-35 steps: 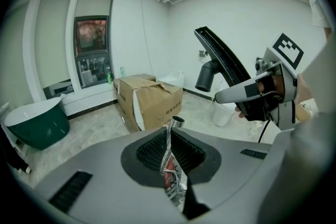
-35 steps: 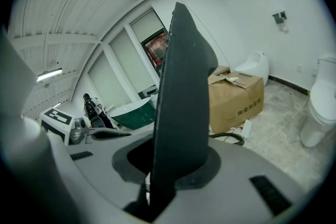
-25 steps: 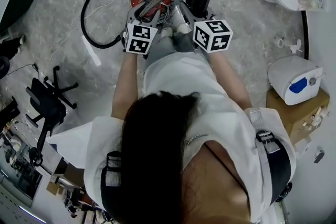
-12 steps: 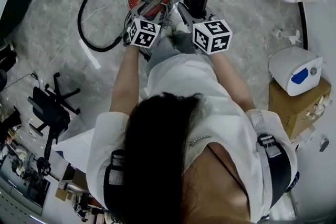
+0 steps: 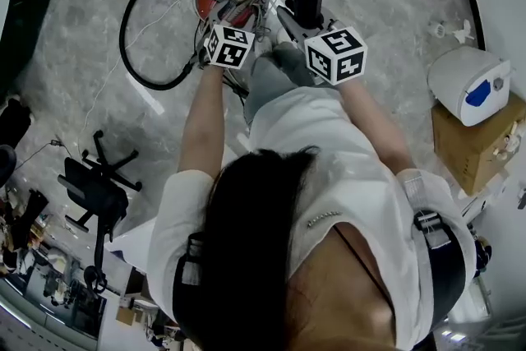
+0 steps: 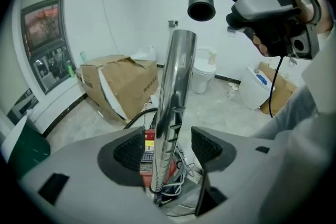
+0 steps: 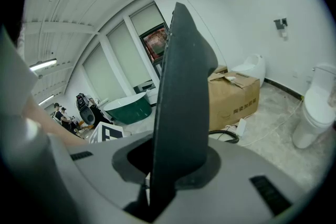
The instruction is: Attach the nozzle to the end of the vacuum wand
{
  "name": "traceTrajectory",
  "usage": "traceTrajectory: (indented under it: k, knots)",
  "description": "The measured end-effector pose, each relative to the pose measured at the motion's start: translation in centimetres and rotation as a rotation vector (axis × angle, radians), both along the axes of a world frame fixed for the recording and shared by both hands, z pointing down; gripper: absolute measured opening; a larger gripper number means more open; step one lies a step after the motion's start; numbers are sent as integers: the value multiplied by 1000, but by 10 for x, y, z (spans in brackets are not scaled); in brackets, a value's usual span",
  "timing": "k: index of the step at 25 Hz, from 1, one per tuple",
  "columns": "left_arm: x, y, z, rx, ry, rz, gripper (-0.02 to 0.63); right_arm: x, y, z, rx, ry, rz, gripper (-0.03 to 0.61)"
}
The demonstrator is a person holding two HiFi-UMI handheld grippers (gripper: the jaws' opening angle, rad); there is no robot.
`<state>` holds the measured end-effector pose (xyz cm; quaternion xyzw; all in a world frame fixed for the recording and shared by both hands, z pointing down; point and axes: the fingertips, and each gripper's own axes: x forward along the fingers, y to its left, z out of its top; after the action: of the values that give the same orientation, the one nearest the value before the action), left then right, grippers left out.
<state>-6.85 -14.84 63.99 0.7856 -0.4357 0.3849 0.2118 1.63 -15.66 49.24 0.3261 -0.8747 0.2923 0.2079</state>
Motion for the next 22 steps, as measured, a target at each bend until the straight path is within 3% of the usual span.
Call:
traceTrajectory:
  k: [7, 15, 18, 22]
  knots:
    - [1, -7, 8, 21, -7, 64, 261, -5, 3, 8, -22, 2, 13, 89]
    - [15, -13, 16, 31, 38, 128, 261, -12, 6, 16, -35, 10, 6, 89]
    - [12, -17, 19, 22, 14, 117, 261, -15, 4, 16, -36, 5, 16, 89]
    - [9, -24, 18, 36, 43, 92, 258, -18, 4, 17, -35, 22, 16, 90]
